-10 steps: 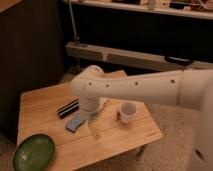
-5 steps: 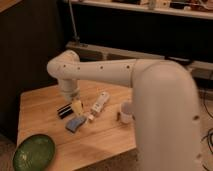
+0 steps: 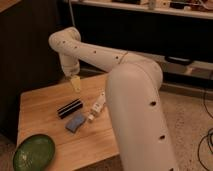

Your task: Move the arm in a circular motion

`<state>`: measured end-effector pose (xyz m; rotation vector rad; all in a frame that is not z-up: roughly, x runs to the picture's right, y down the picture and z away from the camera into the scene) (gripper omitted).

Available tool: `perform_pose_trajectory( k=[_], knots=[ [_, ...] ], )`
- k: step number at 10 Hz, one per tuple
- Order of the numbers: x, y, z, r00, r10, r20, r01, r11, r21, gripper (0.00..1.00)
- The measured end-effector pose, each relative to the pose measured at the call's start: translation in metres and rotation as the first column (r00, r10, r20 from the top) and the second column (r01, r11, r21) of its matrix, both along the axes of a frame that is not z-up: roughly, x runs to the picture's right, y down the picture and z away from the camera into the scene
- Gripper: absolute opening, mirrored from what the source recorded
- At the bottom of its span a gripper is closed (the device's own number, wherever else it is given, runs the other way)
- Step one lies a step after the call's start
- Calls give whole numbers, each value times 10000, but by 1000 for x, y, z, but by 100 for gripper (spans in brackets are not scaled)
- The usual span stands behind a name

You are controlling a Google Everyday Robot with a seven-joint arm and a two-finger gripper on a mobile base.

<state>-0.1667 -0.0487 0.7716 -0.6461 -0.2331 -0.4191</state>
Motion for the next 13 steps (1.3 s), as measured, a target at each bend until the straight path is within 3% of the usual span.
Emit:
perform_pose_trajectory(
  k=[3,6,9,13],
  knots=[
    [39,-10,-8,9936,905,-673,-889,9957,263,80],
    [107,3,-31,9738,1856,-1315,-1797,9821,557,80],
    [176,24,-59,9401,2815,-1921,-2697,9591,856,80],
    [264,65,-93,8735,4009,-2761,-3830,9161,1186,80]
  ],
)
